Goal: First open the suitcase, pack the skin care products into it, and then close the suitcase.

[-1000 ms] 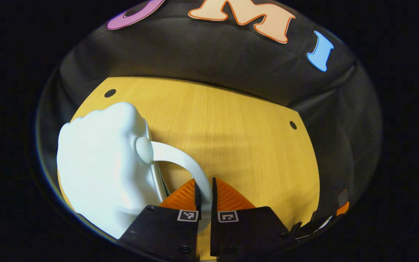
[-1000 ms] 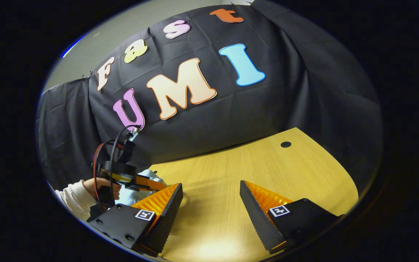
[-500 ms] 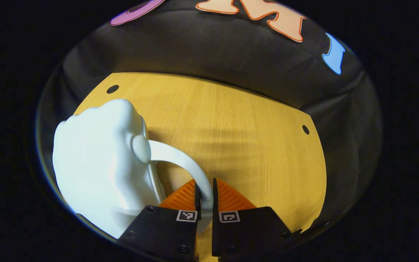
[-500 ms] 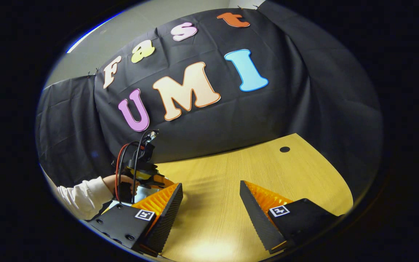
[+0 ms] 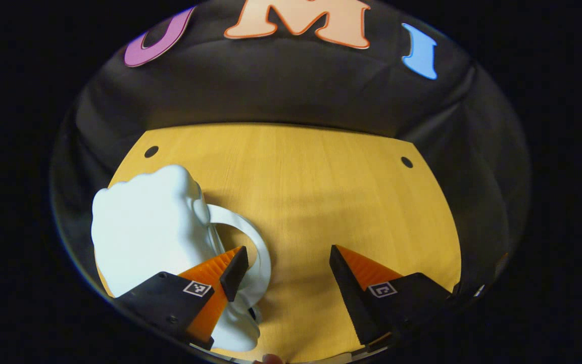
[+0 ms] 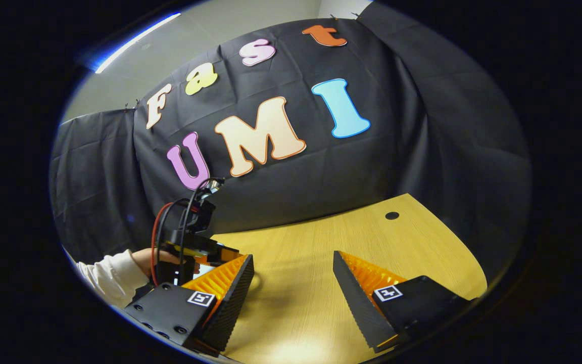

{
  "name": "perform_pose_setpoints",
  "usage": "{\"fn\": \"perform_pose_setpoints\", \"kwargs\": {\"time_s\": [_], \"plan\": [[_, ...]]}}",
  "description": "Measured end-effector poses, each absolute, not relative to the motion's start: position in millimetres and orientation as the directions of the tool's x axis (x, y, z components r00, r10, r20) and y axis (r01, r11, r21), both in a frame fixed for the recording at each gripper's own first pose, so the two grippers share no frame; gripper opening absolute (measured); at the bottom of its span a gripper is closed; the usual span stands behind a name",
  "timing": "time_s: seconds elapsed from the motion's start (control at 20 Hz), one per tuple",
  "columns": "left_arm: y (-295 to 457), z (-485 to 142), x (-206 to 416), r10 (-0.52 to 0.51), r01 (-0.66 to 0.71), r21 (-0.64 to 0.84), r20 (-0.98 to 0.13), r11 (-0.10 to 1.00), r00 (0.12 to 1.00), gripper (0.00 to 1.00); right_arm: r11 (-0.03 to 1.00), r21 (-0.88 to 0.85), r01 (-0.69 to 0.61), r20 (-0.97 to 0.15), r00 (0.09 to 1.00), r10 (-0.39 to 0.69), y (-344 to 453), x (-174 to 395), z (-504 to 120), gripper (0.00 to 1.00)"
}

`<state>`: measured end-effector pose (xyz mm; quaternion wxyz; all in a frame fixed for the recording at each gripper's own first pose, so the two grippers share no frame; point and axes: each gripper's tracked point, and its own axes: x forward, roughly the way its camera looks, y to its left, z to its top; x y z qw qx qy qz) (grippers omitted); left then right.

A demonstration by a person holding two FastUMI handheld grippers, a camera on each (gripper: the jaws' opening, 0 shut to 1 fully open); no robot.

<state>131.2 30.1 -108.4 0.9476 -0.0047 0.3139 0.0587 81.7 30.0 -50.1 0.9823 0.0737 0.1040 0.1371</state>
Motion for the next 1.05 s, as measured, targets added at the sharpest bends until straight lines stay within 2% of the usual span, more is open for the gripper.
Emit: {"fn": "perform_pose_setpoints", "kwargs": {"time_s": [0.15, 0.3, 0.65, 0.85, 1.05], "plan": [[-9, -89, 107, 0.072, -0.061, 0.038, -0.517, 0.997, 0.853, 0.99, 0.951, 0.164, -0.263, -0.170, 0.942, 0.290, 32, 79, -46, 0.98], [-37, -81, 92, 0.053, -0.038, 0.045, -0.434, 0.998, 0.899, 0.96, 0.948, 0.162, -0.273, -0.162, 0.941, 0.298, 35, 78, -43, 0.98], [-40, -79, 70, 0.104, -0.101, 0.026, -0.288, 0.995, 0.952, 0.96, 0.943, 0.160, -0.292, -0.155, 0.936, 0.316, 36, 71, -41, 0.98], [-32, -88, 61, 0.117, -0.132, -0.036, -0.274, 0.991, 0.955, 0.96, 0.943, 0.161, -0.291, -0.161, 0.935, 0.316, 33, 70, -44, 0.98], [-32, -100, 63, 0.095, -0.109, -0.031, -0.297, 0.994, 0.950, 0.96, 0.946, 0.162, -0.282, -0.163, 0.937, 0.308, 30, 71, -45, 0.98]]}}
